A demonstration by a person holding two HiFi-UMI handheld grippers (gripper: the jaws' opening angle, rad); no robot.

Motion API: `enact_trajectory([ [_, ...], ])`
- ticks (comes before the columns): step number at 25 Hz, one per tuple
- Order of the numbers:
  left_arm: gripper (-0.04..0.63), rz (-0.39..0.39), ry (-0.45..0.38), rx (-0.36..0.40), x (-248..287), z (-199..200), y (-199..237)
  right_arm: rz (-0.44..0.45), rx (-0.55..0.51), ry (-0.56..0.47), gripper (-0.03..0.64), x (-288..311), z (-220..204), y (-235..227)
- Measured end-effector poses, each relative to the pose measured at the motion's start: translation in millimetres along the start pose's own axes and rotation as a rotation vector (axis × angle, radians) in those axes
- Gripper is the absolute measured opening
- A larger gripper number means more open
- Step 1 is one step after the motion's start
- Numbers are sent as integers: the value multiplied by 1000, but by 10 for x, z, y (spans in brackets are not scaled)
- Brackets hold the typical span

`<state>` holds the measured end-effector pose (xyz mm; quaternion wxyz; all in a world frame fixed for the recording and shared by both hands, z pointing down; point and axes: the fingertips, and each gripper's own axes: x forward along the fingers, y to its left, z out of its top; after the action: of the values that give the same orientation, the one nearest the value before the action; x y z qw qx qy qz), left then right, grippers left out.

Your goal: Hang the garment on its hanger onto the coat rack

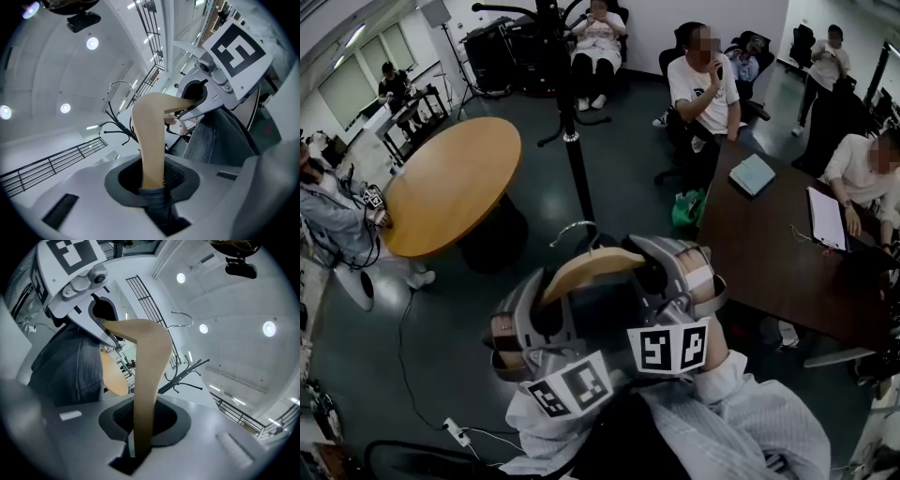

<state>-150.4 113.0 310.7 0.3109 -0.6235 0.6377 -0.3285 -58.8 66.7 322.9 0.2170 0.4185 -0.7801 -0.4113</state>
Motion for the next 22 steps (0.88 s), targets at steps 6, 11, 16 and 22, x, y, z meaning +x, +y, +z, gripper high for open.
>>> enact_trajectory([
  [6, 69, -27, -29, 4, 557, -216, 58, -17, 11, 42, 46, 540, -153, 19],
  [11, 69, -42, -39, -8, 1290, -370, 63, -35, 11, 53, 48, 1203, -426, -74],
  [16, 69, -50, -75, -10, 2194, -264, 191, -72, 4, 57, 49, 1942, -727, -489],
  [22, 69, -30, -121, -13, 3187, 23, 420, -124, -5, 23, 58, 2724, -1014, -1140],
])
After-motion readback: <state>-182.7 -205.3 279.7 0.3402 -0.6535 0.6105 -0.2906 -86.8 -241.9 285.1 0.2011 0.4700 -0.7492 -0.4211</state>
